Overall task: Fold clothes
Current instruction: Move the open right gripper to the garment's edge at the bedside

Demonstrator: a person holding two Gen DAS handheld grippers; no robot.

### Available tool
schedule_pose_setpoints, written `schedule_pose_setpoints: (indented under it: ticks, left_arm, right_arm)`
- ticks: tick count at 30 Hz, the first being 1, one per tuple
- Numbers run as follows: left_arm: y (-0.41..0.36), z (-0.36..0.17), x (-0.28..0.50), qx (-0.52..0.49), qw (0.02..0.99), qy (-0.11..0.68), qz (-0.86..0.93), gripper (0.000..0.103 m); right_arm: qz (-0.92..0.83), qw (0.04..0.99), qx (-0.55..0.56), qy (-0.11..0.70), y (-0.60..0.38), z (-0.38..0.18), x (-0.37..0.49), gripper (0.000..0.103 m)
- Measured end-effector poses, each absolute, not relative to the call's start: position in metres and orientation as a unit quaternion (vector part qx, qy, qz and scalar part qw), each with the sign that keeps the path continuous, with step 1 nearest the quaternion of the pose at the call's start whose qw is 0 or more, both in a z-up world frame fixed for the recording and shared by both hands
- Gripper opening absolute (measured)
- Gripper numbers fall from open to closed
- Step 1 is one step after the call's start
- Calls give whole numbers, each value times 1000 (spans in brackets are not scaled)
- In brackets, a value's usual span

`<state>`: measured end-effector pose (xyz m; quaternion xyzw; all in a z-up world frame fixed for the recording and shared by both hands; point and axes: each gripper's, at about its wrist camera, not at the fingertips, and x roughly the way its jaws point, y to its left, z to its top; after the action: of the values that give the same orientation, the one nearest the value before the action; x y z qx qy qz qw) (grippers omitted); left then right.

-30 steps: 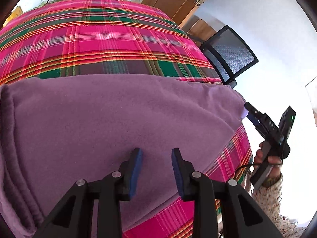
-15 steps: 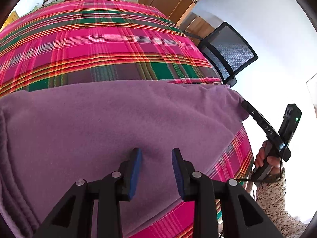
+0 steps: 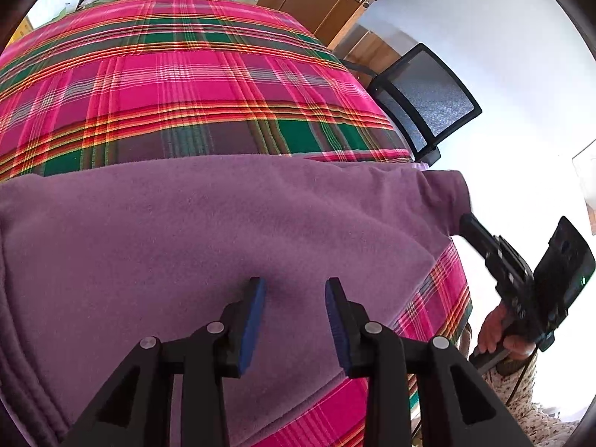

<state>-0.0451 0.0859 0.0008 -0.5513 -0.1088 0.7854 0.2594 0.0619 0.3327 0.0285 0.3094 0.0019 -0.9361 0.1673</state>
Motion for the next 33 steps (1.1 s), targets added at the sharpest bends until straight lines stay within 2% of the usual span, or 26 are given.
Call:
schedule_pose_setpoints:
  ticks: [8,10,11,12,18,28,31,33]
  left_arm:
    - [89,2,-42,-546,255,-95,792,35]
    - [90,2,-42,-546,253,-94,793,35]
    - [90,2,-42,-546,252,-92,794,35]
    - [91,2,-41,-546,251,-92,794,35]
    - [95,4,-39,-543,245,-75,800,35]
    - [102,5,-35,-535,235,-45,810,35]
    - [104,6,-33,-532,234,-33,813,35]
    - [107,6,-32,-529,232,-21,816,35]
  right_arm:
    - [-937,132,322,-18,352,23,56,15]
    - [-940,104,325,-24,362,21,52,25]
    - [-941,91,324,-34,370,21,49,38]
    - [-942,78,323,-44,377,22,46,45]
    - [-936,37,338,-93,415,23,17,51]
    - [-912,69,385,-122,419,14,-29,51]
    - [-910,66,394,-113,414,12,-33,41]
    - [-909,62,398,-111,413,11,-34,30]
